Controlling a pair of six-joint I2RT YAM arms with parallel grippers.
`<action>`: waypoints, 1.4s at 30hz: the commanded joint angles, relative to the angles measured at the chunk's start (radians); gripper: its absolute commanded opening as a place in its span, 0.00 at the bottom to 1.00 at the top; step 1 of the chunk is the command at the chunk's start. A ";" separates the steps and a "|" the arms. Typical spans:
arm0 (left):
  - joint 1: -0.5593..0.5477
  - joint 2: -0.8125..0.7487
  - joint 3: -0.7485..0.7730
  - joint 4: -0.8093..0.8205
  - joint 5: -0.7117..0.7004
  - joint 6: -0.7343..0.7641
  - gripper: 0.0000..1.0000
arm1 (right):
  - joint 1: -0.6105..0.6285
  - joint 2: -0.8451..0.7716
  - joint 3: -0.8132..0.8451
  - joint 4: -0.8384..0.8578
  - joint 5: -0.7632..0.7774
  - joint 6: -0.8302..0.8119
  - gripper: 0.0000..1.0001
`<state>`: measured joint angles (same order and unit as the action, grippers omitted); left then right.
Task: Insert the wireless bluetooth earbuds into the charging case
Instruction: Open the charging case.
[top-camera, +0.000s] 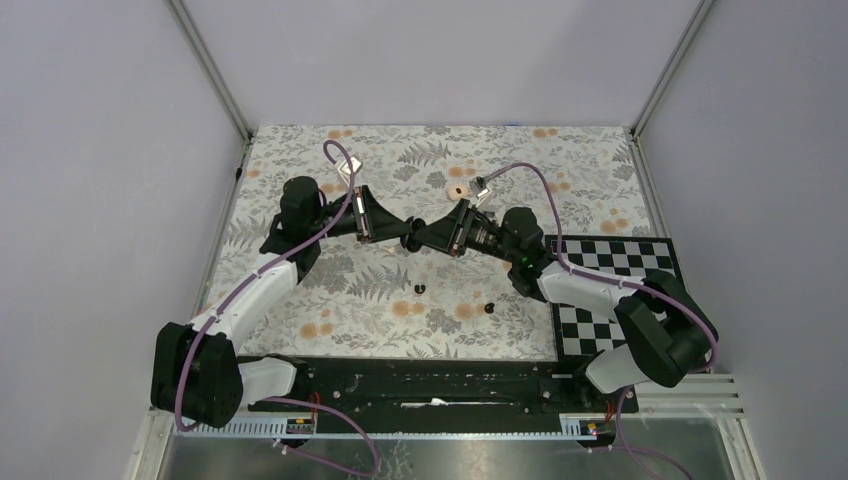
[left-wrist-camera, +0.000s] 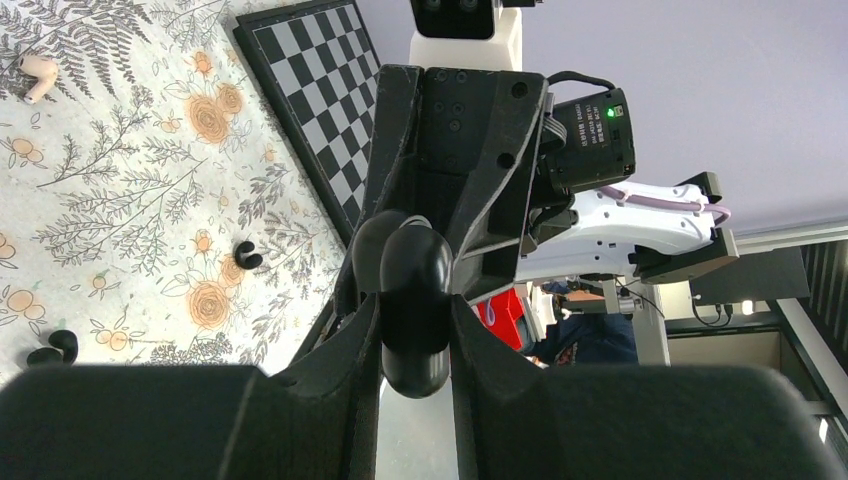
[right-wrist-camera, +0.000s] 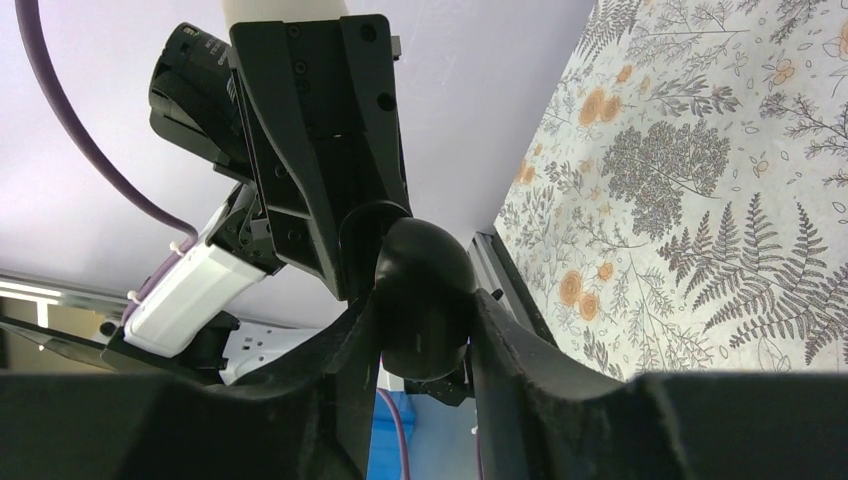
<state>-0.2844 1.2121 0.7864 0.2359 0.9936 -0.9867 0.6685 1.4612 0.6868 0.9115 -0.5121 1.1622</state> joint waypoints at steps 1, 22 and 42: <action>-0.004 -0.015 0.033 0.050 0.034 0.005 0.00 | -0.001 0.010 0.034 0.082 0.010 0.010 0.31; -0.004 -0.031 0.086 -0.102 -0.001 0.120 0.68 | -0.003 0.001 0.013 0.083 -0.005 0.011 0.00; 0.002 0.017 0.114 -0.087 0.107 0.130 0.66 | -0.054 0.094 -0.028 0.324 -0.141 0.133 0.00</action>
<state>-0.2867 1.2224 0.8513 0.1658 1.0813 -0.9066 0.6308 1.5337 0.6582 1.0973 -0.5961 1.2541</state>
